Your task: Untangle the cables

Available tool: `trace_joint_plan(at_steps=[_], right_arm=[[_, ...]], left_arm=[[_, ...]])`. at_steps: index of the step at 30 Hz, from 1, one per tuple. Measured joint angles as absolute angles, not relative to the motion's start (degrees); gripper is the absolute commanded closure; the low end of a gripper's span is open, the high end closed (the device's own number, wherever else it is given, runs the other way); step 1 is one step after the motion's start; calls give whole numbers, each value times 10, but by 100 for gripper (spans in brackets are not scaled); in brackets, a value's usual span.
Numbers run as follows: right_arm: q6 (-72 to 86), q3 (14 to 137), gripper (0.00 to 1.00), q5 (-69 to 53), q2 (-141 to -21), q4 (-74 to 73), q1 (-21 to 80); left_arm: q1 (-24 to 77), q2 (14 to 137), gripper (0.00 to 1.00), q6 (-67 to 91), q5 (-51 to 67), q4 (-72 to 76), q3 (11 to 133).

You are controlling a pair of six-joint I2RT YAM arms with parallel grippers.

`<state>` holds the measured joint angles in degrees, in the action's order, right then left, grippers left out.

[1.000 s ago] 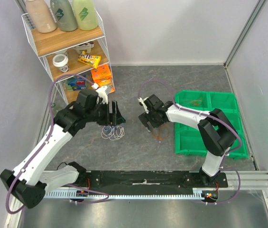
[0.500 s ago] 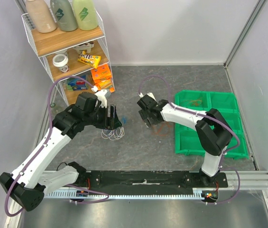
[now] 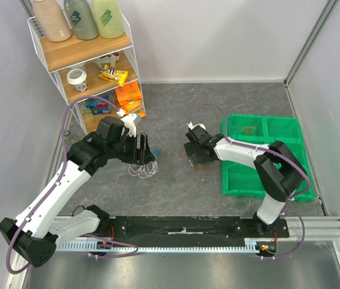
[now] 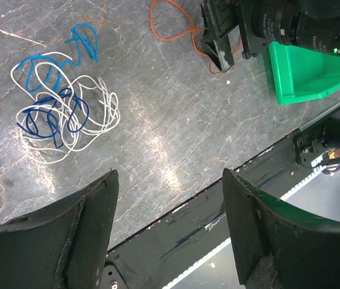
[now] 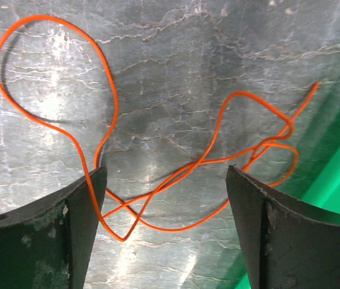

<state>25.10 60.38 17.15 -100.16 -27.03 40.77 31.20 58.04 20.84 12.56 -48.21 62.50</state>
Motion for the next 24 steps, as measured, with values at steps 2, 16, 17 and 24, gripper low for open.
trace_joint_plan(at_steps=[2, 16, 17, 24], right_arm=[[258, 582, 27, 143, -991, -241, 399], [244, 565, 100, 19, -981, -173, 393], [245, 572, 100, 18, -977, -180, 393], [254, 672, 100, 31, -906, -224, 373]], left_arm=[[312, 583, 25, 208, 126, -482, 625], [312, 587, 25, 208, 127, -484, 625], [312, 587, 25, 208, 127, -484, 625], [312, 595, 26, 208, 126, -484, 625]])
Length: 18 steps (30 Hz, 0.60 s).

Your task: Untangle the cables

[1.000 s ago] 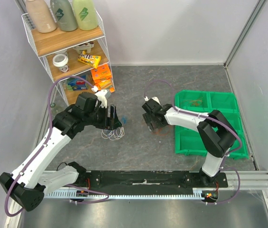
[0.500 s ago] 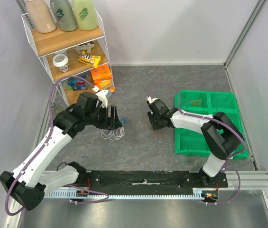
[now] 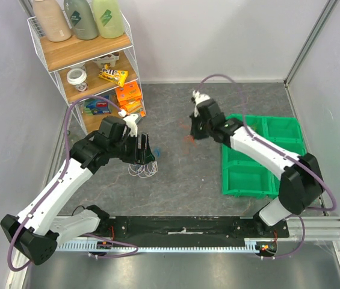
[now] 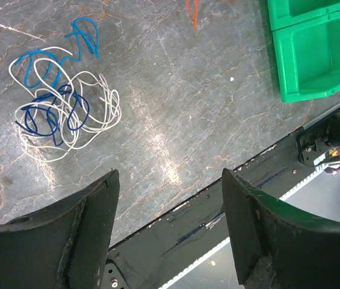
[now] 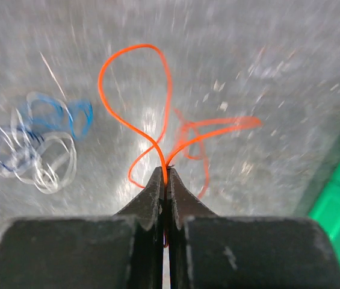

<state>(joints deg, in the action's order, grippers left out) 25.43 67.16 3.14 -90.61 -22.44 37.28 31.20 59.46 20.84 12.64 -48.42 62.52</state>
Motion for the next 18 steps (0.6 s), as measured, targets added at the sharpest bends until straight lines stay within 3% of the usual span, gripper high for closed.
trace_joint_plan(at_steps=[10, 18], right_arm=[[281, 849, 100, 32, -877, -312, 199], [283, 878, 100, 48, -876, -382, 86]], left_arm=[[312, 597, 26, 208, 126, -488, 625], [312, 600, 26, 208, 126, -493, 630]])
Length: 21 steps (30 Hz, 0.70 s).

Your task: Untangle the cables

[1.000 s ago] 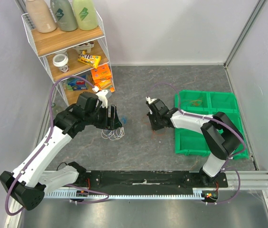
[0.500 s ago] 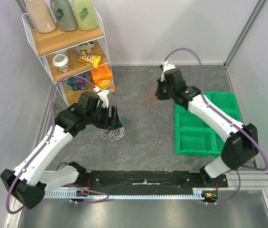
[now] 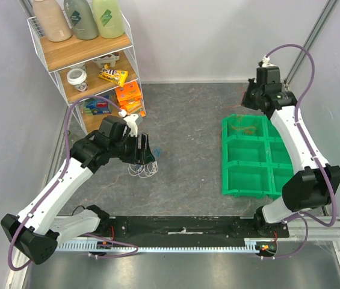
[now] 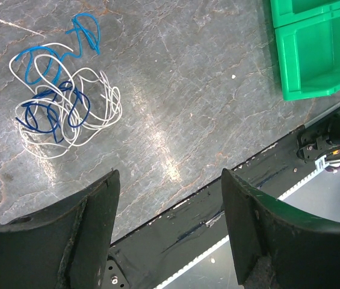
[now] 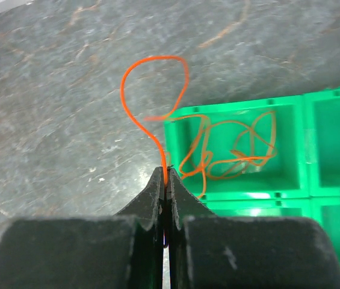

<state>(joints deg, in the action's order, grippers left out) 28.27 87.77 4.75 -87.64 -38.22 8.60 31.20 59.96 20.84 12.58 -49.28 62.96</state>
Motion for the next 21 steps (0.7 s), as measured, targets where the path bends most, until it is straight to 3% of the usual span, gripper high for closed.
trace_joint_plan(at_steps=[7, 21], right_arm=[[269, 897, 100, 65, -875, -402, 38], [251, 1072, 100, 54, -905, -382, 6]], left_arm=[[312, 602, 26, 208, 126, -493, 632], [312, 604, 26, 209, 136, -493, 635]])
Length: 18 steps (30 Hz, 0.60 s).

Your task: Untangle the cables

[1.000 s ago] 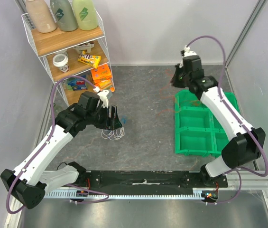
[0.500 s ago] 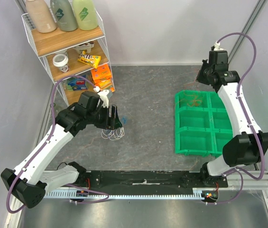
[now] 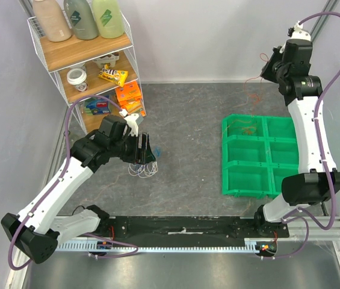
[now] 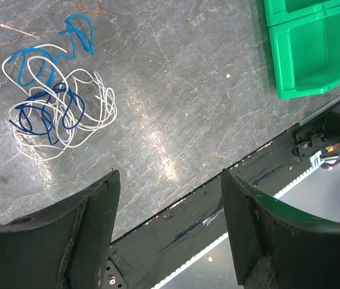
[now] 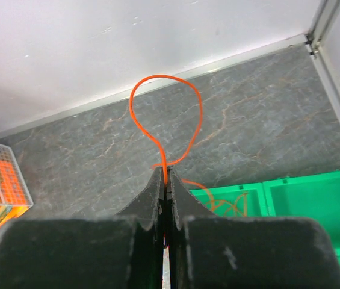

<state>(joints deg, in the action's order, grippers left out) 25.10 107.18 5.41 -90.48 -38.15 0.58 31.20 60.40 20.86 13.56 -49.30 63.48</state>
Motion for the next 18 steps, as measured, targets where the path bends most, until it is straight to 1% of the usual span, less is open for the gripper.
trace_joint_plan(at_steps=[4, 6, 10, 14, 18], right_arm=[[265, 1075, 100, 26, -906, -381, 6], [295, 1075, 100, -13, -906, -363, 5], [400, 1051, 100, -114, -905, -262, 16], [472, 1004, 100, -165, -904, -182, 79], [512, 971, 100, -197, -909, -138, 144]], left_arm=[[312, 604, 26, 208, 136, -493, 635], [312, 604, 26, 208, 136, -493, 635], [312, 604, 26, 208, 138, -492, 635], [312, 607, 26, 209, 138, -492, 638], [312, 607, 26, 208, 138, -492, 638]])
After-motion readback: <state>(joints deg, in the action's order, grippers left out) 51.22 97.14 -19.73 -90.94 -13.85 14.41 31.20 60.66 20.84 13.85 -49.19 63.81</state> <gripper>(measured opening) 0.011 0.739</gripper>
